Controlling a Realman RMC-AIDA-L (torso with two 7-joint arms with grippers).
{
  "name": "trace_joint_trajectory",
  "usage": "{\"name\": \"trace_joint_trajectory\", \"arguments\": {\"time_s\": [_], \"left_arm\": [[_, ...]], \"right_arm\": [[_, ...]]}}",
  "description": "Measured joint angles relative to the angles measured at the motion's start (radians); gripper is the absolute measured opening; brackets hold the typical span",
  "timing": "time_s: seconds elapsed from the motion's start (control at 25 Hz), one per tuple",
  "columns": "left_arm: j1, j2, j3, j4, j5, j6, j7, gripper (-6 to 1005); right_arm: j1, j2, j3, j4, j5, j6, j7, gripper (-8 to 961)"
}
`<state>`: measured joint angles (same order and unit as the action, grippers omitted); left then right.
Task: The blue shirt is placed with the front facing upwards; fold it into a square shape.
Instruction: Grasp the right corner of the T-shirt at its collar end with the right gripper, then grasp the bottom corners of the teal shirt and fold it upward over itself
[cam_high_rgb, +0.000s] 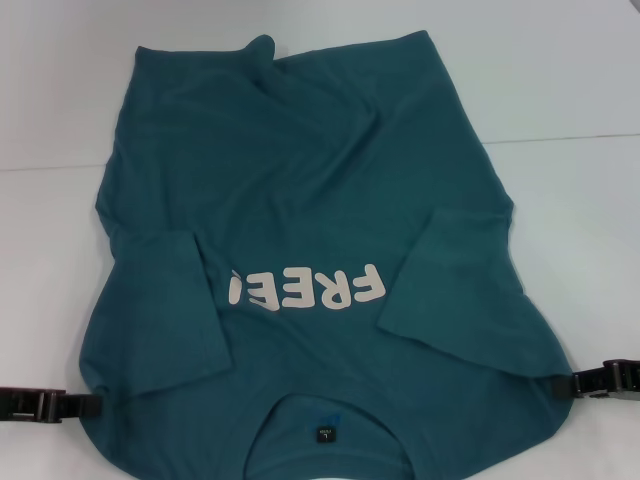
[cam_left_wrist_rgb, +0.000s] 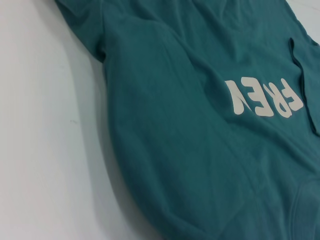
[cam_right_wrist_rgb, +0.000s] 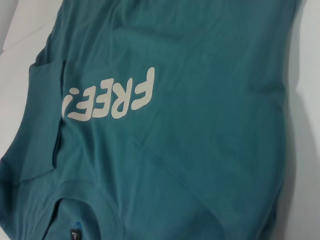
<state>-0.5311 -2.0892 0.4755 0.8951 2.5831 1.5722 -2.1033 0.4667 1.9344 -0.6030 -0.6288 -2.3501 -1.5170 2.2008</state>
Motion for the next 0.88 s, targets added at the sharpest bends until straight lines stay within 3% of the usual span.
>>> {"name": "trace_joint_trajectory", "arguments": {"time_s": [0.48,0.88], "left_arm": [[0.003,0.002,-0.003,0.004,0.000,0.013,-0.045,27],[0.040,0.006,-0.049,0.032,0.008,0.078,-0.076,28]], "right_arm": [[-0.028,0.002,0.034,-0.002,0.009,-0.005,-0.068,36],[-0.073,-0.008,0.153,-0.003,0.011,-0.086,-0.164,36]]}}
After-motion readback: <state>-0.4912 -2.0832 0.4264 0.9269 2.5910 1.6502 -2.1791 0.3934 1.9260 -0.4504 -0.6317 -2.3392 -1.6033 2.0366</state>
